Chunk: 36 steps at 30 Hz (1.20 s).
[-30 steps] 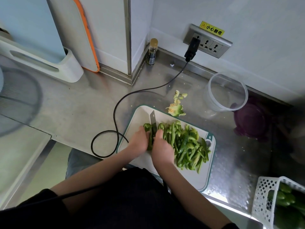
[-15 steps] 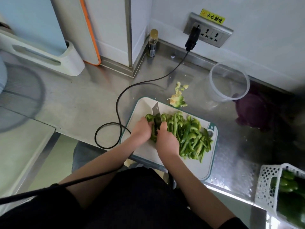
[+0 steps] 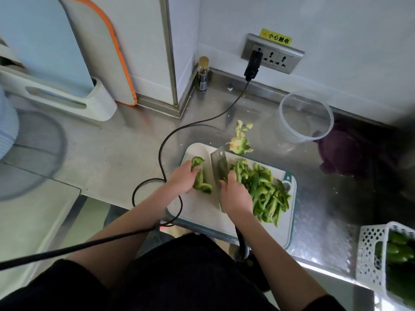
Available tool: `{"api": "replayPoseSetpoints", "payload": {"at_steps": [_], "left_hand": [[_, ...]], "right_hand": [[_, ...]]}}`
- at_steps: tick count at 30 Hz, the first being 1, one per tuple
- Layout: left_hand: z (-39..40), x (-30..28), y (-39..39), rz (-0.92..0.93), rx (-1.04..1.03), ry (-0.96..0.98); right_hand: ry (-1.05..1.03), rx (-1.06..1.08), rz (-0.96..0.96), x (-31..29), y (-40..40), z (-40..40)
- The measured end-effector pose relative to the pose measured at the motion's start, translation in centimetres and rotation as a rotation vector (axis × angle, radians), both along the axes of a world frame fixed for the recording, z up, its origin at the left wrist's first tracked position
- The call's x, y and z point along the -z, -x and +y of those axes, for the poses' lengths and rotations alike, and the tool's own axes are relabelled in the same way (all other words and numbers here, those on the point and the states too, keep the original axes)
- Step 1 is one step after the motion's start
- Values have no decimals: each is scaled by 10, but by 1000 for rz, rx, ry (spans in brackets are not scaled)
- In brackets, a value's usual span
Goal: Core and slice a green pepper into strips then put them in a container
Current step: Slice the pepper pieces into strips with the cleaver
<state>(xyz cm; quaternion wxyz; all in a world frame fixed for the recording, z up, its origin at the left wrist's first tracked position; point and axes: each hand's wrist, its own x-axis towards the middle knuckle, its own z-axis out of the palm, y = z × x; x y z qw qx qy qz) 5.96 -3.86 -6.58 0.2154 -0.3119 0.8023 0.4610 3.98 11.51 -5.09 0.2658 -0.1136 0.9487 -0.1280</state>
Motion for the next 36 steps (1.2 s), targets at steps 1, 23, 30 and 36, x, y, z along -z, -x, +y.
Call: {"api": "replayPoseSetpoints", "payload": {"at_steps": [1,23,30,36], "left_hand": [[3,-2,-1,0,63,15],[11,5,-2,-41,116,48],[12,7,-2,-29,89,34],[12,11,-2,-32,75,17]], "right_hand": [[15,13,0,-1,0,0],[151,88,-58,-6,-14,-17],[37,45,-25,0,-17,-26],[-65,-4,8,5,-20,-31]]}}
